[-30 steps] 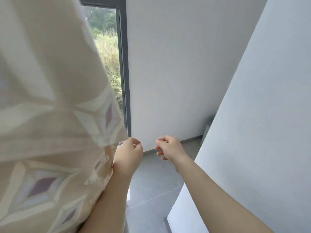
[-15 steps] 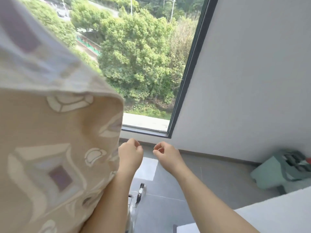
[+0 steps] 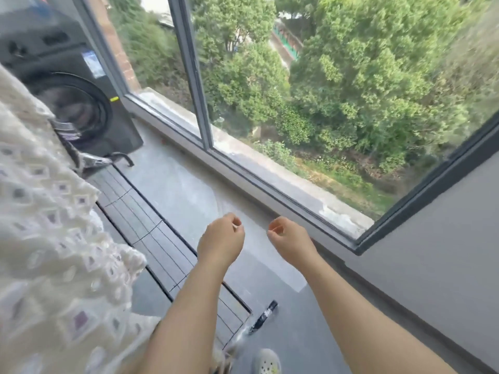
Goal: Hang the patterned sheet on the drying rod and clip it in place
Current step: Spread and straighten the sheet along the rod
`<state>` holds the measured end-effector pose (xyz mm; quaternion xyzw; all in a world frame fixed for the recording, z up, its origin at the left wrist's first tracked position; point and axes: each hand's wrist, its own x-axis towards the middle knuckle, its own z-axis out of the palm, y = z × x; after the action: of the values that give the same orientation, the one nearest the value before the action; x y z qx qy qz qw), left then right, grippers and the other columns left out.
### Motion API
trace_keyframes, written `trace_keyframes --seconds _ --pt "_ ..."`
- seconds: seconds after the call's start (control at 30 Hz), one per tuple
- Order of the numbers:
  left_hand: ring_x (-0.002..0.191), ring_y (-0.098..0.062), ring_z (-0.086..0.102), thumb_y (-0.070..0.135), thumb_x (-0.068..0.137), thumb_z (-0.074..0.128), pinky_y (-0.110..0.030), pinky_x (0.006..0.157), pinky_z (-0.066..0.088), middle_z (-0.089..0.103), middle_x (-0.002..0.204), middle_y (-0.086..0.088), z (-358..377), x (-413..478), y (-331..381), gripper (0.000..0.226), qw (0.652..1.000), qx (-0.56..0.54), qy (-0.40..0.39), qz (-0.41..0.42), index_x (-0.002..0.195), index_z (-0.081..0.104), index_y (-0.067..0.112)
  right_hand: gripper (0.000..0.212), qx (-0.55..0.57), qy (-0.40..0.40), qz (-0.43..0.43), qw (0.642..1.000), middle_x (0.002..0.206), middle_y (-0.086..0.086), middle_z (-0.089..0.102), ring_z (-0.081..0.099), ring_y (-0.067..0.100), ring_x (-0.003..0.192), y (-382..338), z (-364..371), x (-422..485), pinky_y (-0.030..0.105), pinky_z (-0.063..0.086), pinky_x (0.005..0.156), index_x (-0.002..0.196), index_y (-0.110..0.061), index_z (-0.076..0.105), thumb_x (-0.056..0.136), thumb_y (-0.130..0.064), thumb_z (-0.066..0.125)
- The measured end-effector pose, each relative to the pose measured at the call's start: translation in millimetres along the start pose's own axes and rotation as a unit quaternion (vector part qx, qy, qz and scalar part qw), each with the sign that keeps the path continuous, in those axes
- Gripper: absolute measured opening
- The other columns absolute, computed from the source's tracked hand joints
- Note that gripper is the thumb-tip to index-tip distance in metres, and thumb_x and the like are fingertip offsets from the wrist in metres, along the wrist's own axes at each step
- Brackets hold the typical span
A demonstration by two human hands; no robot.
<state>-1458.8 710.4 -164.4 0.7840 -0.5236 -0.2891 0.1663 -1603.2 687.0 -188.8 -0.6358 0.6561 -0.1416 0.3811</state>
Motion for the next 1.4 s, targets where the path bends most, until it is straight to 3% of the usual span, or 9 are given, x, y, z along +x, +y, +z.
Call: trace_keyframes --seconds 0.2,0.37,0.57,0.73,0.87,0.97,1.13,1.4 --pt "0.097 -0.019 0.057 0.024 0.092 0.043 -0.03 0.08 0.046 0.063 0.108 0.001 -5.3 28.1 -6.8 0.025 0.999 0.034 0.035 -0.015 0.112 0.058 0.022 0.026 -0.043 -0.046 -0.074 0.995 0.112 -0.003 0.059 0.056 0.016 0.101 -15.8 0.1 41.2 0.031 0.048 0.082 0.115 -0.02 0.056 0.092 -0.028 0.047" --pt "0.102 -0.018 0.056 0.026 0.094 0.042 -0.03 0.083 0.046 0.06 0.112 0.003 -8.2 40.3 -14.9 0.025 0.997 0.051 0.051 -0.011 0.114 0.057 0.023 0.026 -0.066 -0.085 -0.128 0.986 0.114 -0.003 0.058 0.051 0.011 0.093 -23.7 13.5 65.4 0.026 0.044 0.08 0.115 -0.019 0.056 0.091 -0.025 0.047" --pt "0.105 -0.016 0.055 0.026 0.094 0.043 -0.03 0.086 0.046 0.059 0.115 0.005 -19.2 70.0 -11.5 0.025 0.982 0.015 0.152 -0.113 0.116 0.056 0.024 0.027 -0.078 -0.188 -0.22 0.954 0.113 -0.007 0.057 0.056 0.011 0.098 -56.3 14.9 122.7 0.027 0.047 0.08 0.116 -0.022 0.056 0.092 -0.028 0.047" --pt "0.094 -0.014 0.055 0.023 0.093 0.046 -0.028 0.08 0.045 0.059 0.109 0.003 -11.3 64.7 3.9 0.023 0.927 -0.081 0.277 -0.239 0.113 0.058 0.023 0.024 -0.134 -0.27 -0.323 0.897 0.113 -0.006 0.058 0.054 0.01 0.093 -73.5 0.6 166.3 0.022 0.04 0.073 0.115 -0.022 0.056 0.093 -0.027 0.047" --pt "0.102 -0.013 0.056 0.024 0.094 0.045 -0.027 0.081 0.043 0.058 0.115 0.005 -3.8 34.8 7.6 0.026 0.882 -0.102 0.335 -0.314 0.118 0.056 0.024 0.023 -0.147 -0.352 -0.366 0.849 0.11 -0.007 0.058 0.053 0.01 0.089 -84.2 10.1 158.2 0.021 0.038 0.07 0.113 -0.022 0.057 0.093 -0.025 0.046" --pt "0.104 -0.011 0.056 0.024 0.095 0.045 -0.023 0.077 0.041 0.058 0.116 0.006 6.1 -1.4 3.6 0.027 0.86 -0.109 0.352 -0.353 0.12 0.056 0.022 0.023 -0.165 -0.403 -0.391 0.811 0.11 -0.006 0.058 0.054 0.012 0.087 -88.0 27.4 135.1 0.021 0.041 0.063 0.113 -0.022 0.056 0.093 -0.025 0.046" --pt "0.102 -0.01 0.057 0.022 0.093 0.047 -0.025 0.08 0.043 0.06 0.114 0.006 13.7 -51.5 -15.2 0.025 0.808 -0.111 0.385 -0.432 0.116 0.057 0.024 0.023 -0.169 -0.469 -0.414 0.761 0.107 -0.007 0.058 0.056 0.013 0.087 -106.8 54.4 99.1 0.025 0.045 0.068 0.113 -0.021 0.057 0.093 -0.026 0.047" --pt "0.103 -0.013 0.057 0.022 0.093 0.047 -0.028 0.085 0.046 0.058 0.116 0.009 32.3 -78.7 -26.9 0.024 0.689 -0.135 0.448 -0.553 0.114 0.056 0.026 0.024 -0.223 -0.569 -0.463 0.642 0.11 -0.005 0.057 0.054 0.012 0.085 -129.7 95.8 77.8 0.02 0.045 0.065 0.114 -0.021 0.056 0.093 -0.025 0.046"
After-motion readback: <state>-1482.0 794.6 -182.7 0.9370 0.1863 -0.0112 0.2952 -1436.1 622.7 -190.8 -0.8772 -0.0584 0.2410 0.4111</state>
